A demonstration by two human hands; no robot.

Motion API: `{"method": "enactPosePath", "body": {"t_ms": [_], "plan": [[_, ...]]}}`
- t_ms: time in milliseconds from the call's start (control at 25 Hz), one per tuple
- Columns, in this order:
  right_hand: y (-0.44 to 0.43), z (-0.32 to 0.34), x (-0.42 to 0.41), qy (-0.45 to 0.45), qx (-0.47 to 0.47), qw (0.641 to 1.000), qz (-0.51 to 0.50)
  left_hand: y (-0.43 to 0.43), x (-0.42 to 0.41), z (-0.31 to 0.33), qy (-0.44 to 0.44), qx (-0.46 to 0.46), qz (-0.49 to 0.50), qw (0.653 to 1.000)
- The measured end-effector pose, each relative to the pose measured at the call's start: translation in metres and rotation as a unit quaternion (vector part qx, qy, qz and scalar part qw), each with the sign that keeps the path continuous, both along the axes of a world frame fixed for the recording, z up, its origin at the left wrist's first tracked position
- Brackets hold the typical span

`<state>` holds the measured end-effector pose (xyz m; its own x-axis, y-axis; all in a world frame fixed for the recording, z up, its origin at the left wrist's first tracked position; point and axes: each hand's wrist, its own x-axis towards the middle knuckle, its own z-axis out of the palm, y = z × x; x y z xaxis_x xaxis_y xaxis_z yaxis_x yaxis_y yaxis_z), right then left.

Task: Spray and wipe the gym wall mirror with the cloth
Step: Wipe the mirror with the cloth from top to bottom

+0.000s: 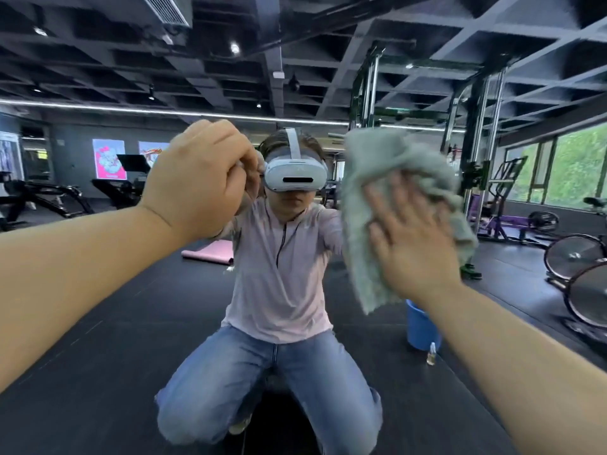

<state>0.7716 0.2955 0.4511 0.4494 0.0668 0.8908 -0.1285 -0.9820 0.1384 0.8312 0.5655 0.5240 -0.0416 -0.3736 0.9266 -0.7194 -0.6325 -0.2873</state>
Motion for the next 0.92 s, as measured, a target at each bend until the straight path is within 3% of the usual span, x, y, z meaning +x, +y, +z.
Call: {"method": "enactPosePath", "body": {"t_ms": [80,120,160,280,360,400,480,560,640,760,840,920], "plan": [[0.01,0.04,0.011,-0.086,0.187,0.978,-0.042,-0.001,0.0,0.01,0.005,-0.013,-0.017,1.0],[0.039,0.048,0.022,-0.097,0.222,0.97,-0.035,0.0,-0.002,0.013,0.006,-0.021,-0.023,0.999],[0.075,0.042,0.035,-0.094,0.199,0.976,-0.009,0.002,-0.004,0.015,0.006,-0.031,-0.024,0.999],[0.153,-0.051,0.048,0.009,-0.046,0.992,0.121,0.011,-0.013,0.004,0.012,-0.039,-0.021,0.999],[0.123,-0.095,0.027,0.089,-0.131,0.98,0.117,0.008,-0.013,-0.019,0.008,-0.008,-0.031,0.999],[0.09,-0.095,0.02,0.073,-0.137,0.983,0.097,0.004,-0.013,-0.03,0.007,0.018,-0.036,0.999],[0.027,-0.063,0.01,-0.014,-0.025,1.0,0.009,-0.005,-0.011,-0.044,0.016,0.069,-0.056,0.996],[0.005,-0.006,0.005,-0.085,0.204,0.973,-0.066,-0.009,-0.012,-0.039,0.03,0.076,-0.074,0.994],[0.043,0.006,0.027,-0.122,0.266,0.952,-0.093,-0.008,-0.012,-0.034,0.045,0.057,-0.089,0.993],[0.115,-0.045,0.047,-0.078,0.059,0.992,0.082,-0.001,-0.015,-0.066,0.087,0.027,-0.1,0.991],[0.112,-0.08,0.042,0.006,-0.054,0.989,0.138,-0.004,-0.018,-0.099,0.133,-0.006,-0.118,0.984],[0.091,-0.088,0.03,0.071,-0.095,0.978,0.169,-0.023,-0.017,-0.124,0.167,-0.026,-0.134,0.976]]}}
